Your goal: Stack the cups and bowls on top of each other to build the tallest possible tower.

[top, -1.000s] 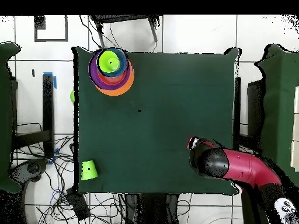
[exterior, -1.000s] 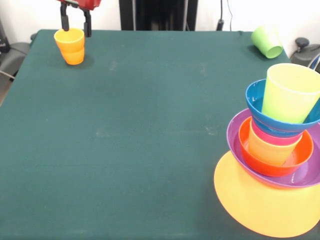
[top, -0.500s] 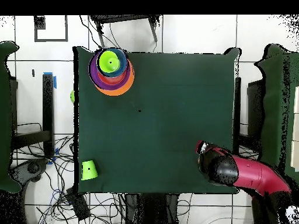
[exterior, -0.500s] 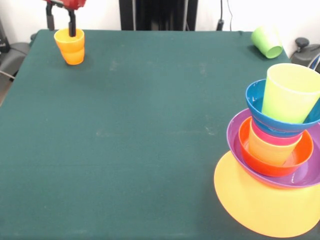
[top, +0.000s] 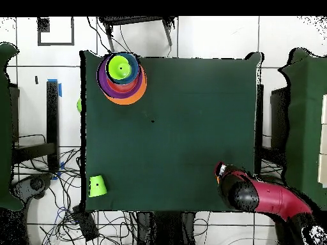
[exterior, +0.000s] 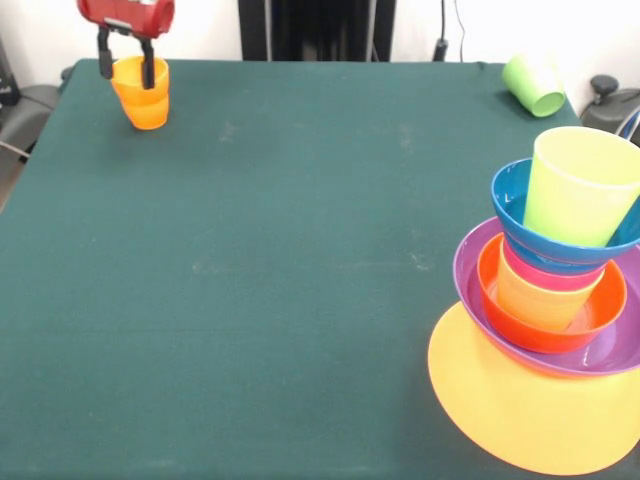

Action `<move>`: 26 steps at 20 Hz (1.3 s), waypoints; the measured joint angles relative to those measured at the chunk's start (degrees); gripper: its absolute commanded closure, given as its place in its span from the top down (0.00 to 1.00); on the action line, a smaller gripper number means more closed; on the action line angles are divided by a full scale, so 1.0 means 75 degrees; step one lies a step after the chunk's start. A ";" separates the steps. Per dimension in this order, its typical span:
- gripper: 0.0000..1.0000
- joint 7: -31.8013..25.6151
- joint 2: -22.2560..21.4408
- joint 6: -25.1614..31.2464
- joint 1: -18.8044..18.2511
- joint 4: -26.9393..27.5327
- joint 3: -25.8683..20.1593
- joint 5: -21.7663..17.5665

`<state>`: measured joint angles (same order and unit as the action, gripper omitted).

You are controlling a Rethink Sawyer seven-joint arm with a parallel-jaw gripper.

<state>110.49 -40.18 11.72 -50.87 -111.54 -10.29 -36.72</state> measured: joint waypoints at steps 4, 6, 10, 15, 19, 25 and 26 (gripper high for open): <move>1.00 0.0000 0.0138 -0.0002 0.0008 -0.0134 0.0005 0.0002; 1.00 0.0000 0.0213 -0.0002 0.0045 -0.0269 0.0020 0.0002; 1.00 0.0000 0.0239 -0.0003 0.0068 -0.0414 0.0029 0.0003; 1.00 0.0000 0.0240 -0.0002 0.0075 -0.0508 0.0067 0.0003; 1.00 0.0000 0.0260 -0.0068 0.0193 -0.0507 0.0321 -0.0040; 1.00 0.0000 0.0466 -0.0516 0.0398 -0.0507 0.0875 -0.0376; 1.00 0.0000 0.0499 -0.0603 0.0402 -0.0506 0.0939 -0.0420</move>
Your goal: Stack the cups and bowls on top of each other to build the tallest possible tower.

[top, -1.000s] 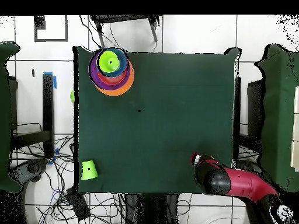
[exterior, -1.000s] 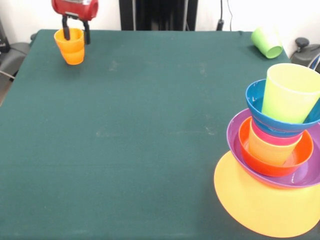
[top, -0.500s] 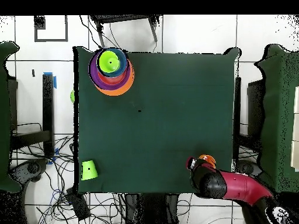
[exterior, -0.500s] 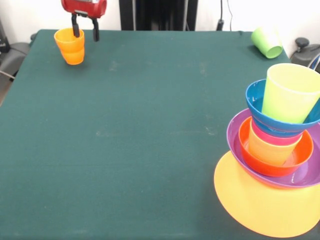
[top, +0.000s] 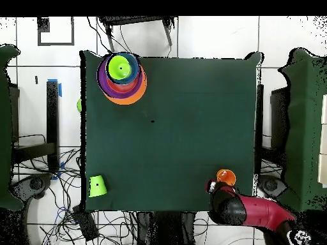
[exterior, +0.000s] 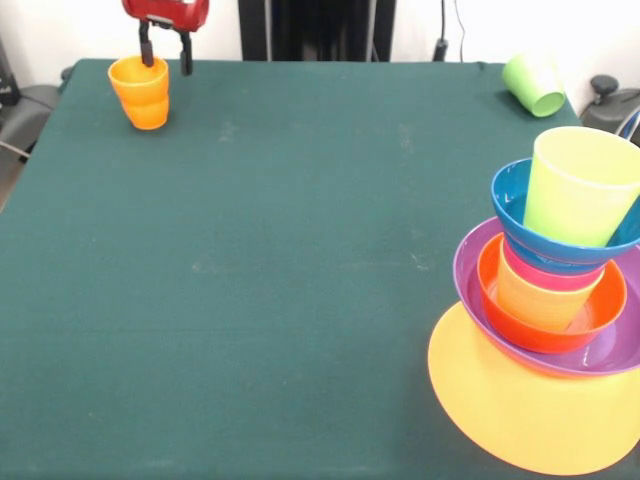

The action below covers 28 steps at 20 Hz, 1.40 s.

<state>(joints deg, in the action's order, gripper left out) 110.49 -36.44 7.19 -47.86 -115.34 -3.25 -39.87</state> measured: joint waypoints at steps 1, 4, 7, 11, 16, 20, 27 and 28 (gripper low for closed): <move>1.00 0.0000 0.0057 -0.0135 -0.0002 0.0000 0.0087 -0.0068; 1.00 0.0000 0.0274 -0.0569 0.0001 0.0002 0.0346 -0.0193; 1.00 0.0000 0.0414 -0.0842 0.0002 0.0003 0.0479 -0.0203; 1.00 0.0000 0.0647 -0.1235 0.0025 0.0003 0.0574 -0.0203; 1.00 0.0000 0.0834 -0.1492 0.0040 0.0004 0.0573 -0.0202; 1.00 0.0000 0.0866 -0.1493 0.0046 0.0006 0.0573 -0.0202; 1.00 0.0000 0.0827 -0.1493 0.0057 0.0004 0.0573 -0.0202; 1.00 0.0000 0.0823 -0.1493 0.0061 0.0004 0.0573 -0.0202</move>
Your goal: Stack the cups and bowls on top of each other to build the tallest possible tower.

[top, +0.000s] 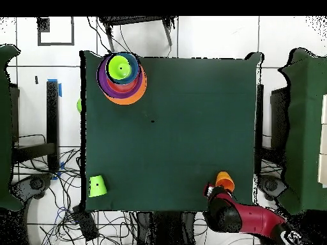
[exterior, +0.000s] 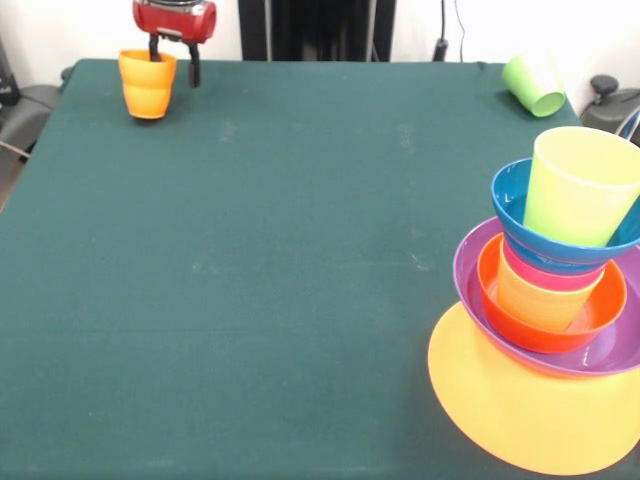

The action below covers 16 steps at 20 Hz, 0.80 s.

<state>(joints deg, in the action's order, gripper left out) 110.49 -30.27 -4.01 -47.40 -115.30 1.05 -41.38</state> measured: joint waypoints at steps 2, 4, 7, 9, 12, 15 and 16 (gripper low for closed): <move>1.00 0.0000 -0.0016 0.0000 0.0023 0.0000 0.0000 0.0000; 1.00 0.0000 -0.0031 0.0000 0.0039 0.0000 -0.0001 0.0000; 1.00 0.0000 -0.0087 0.0000 0.0061 -0.0001 -0.0001 0.0000; 1.00 0.0000 -0.0176 0.0002 0.0062 -0.0001 0.0000 0.0000; 1.00 0.0000 -0.0249 0.0002 0.0062 -0.0001 0.0000 0.0000; 1.00 0.0000 -0.0290 0.0002 0.0062 -0.0001 -0.0010 -0.0002; 1.00 0.0000 -0.0306 0.0002 0.0061 -0.0001 -0.0018 -0.0002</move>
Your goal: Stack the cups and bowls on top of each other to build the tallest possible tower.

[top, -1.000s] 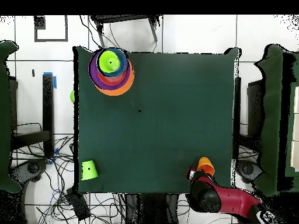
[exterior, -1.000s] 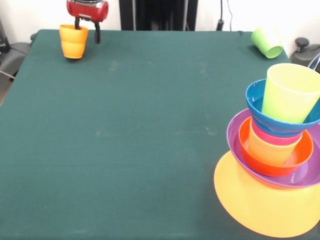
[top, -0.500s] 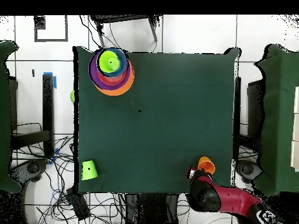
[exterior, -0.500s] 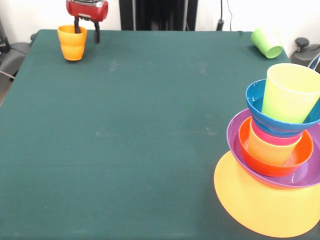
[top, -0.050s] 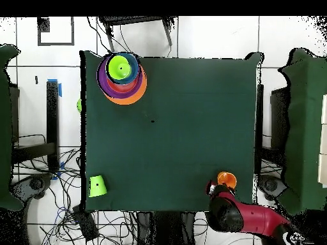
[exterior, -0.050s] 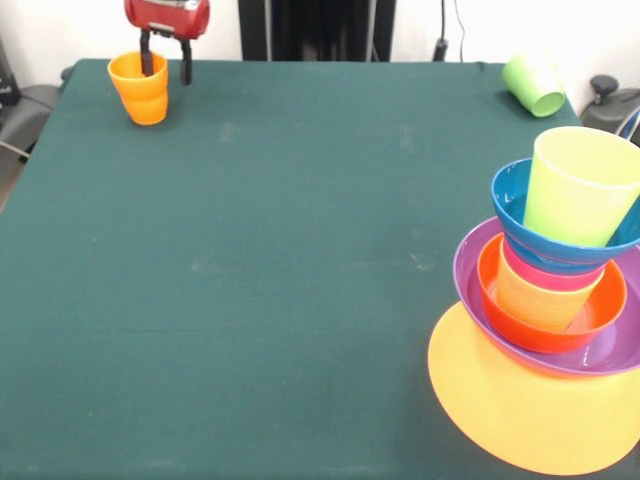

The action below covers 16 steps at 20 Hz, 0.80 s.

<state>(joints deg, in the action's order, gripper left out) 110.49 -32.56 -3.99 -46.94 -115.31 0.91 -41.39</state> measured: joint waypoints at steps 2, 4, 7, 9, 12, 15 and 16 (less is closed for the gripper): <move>0.00 0.0000 -0.0033 0.0000 -0.0003 -0.0001 -0.0017 0.0000; 0.00 0.0000 -0.0063 0.0002 -0.0031 0.0004 -0.0074 -0.0003; 0.00 0.0000 -0.0065 0.0002 -0.0044 0.0005 -0.0115 -0.0005; 0.00 0.0000 -0.0064 0.0002 -0.0044 0.0005 -0.0125 -0.0005; 0.00 0.0000 -0.0064 0.0002 -0.0045 0.0005 -0.0145 -0.0005; 0.00 0.0000 -0.0068 0.0003 -0.0044 0.0005 -0.0197 -0.0005; 0.00 0.0000 -0.0074 0.0011 -0.0045 0.0005 -0.0209 -0.0005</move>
<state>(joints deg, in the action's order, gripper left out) 110.49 -33.11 -3.91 -47.28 -115.28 -0.66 -41.43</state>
